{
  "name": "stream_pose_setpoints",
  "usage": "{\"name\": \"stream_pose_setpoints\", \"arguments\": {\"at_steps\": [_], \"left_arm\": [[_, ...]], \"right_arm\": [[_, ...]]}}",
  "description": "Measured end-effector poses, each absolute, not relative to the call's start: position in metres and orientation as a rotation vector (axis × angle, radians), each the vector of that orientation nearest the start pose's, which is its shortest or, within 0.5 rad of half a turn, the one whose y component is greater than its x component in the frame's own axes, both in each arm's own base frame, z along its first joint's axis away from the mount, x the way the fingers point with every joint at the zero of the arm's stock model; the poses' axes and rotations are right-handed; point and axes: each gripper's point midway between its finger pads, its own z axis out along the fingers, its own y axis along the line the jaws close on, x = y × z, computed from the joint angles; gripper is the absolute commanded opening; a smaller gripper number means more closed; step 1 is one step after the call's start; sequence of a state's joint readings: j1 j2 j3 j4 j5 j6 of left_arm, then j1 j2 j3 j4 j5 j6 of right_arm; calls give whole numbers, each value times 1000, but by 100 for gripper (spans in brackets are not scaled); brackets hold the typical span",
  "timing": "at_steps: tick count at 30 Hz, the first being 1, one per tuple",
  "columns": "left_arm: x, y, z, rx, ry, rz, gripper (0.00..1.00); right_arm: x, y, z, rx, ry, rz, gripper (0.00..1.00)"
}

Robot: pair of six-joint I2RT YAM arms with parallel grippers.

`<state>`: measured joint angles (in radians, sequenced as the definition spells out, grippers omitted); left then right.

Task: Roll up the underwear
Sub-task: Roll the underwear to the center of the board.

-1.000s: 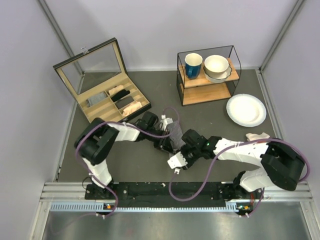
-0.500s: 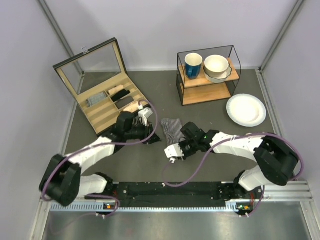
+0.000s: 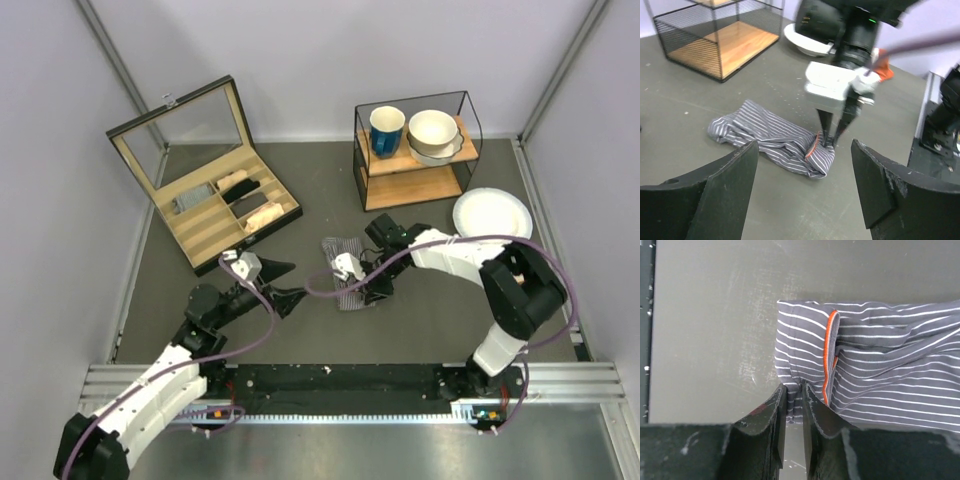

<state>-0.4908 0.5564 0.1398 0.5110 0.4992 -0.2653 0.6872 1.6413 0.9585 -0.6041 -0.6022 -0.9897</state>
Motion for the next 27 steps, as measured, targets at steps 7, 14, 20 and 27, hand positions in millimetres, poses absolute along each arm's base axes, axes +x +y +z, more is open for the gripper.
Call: {"name": "stream_pose_setpoints", "arguments": {"at_steps": [7,14,20,27], "left_arm": [[146,-242,190,861,1262,-1041,75],[99,-283,163,1181,1198,-1035,75],[91,-308,122,1405,1292,-901,75],[99,-312,88,1538,1366,-730,77]], "right_arm": [[187,244,34,-2003,1915,1108,8],[143,216,26,-1979,2186,1450,8],[135,211,30,-1958,2258,1509,9],[138,213,28,-1929,2289,1491,10]]}}
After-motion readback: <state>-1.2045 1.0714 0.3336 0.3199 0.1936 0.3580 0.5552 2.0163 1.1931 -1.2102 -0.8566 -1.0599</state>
